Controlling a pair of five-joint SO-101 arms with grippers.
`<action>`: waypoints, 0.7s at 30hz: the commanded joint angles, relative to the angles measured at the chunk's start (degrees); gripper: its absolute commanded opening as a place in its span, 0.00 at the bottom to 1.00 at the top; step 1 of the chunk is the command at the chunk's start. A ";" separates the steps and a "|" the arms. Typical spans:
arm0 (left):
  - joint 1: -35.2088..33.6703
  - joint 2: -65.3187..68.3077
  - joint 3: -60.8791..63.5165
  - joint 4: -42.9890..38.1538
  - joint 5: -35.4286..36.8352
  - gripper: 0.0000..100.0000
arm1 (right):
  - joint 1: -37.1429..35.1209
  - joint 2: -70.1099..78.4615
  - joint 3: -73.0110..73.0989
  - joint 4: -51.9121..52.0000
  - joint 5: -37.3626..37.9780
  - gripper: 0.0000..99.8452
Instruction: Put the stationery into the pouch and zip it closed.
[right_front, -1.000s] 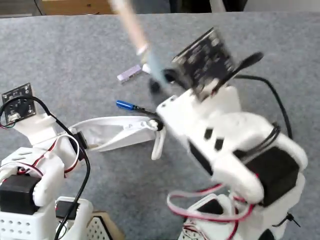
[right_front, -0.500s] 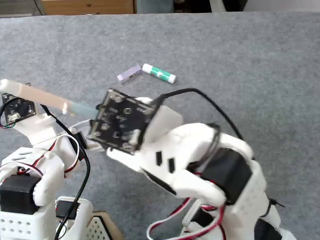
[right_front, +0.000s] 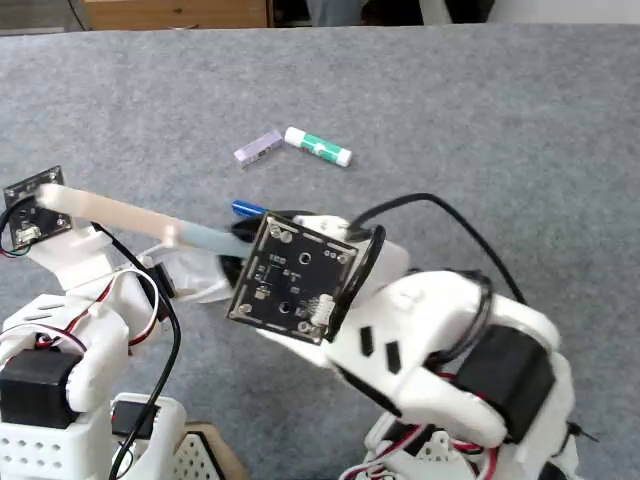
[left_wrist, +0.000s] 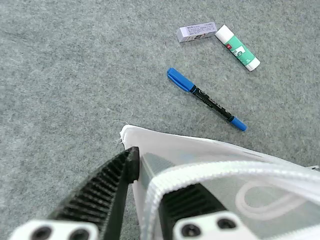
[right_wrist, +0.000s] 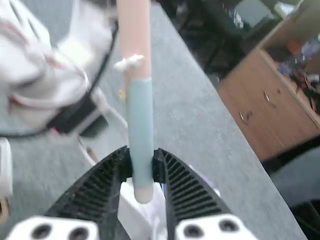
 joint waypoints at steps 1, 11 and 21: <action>-0.40 0.62 2.86 -0.88 -1.05 0.03 | 7.65 -1.45 -3.12 6.42 3.25 0.01; -0.31 0.53 2.86 -0.88 -1.05 0.03 | 43.69 0.57 10.77 10.20 6.51 0.01; -0.31 0.26 2.24 -0.88 -1.05 0.03 | 48.97 0.48 44.09 -0.88 8.44 0.01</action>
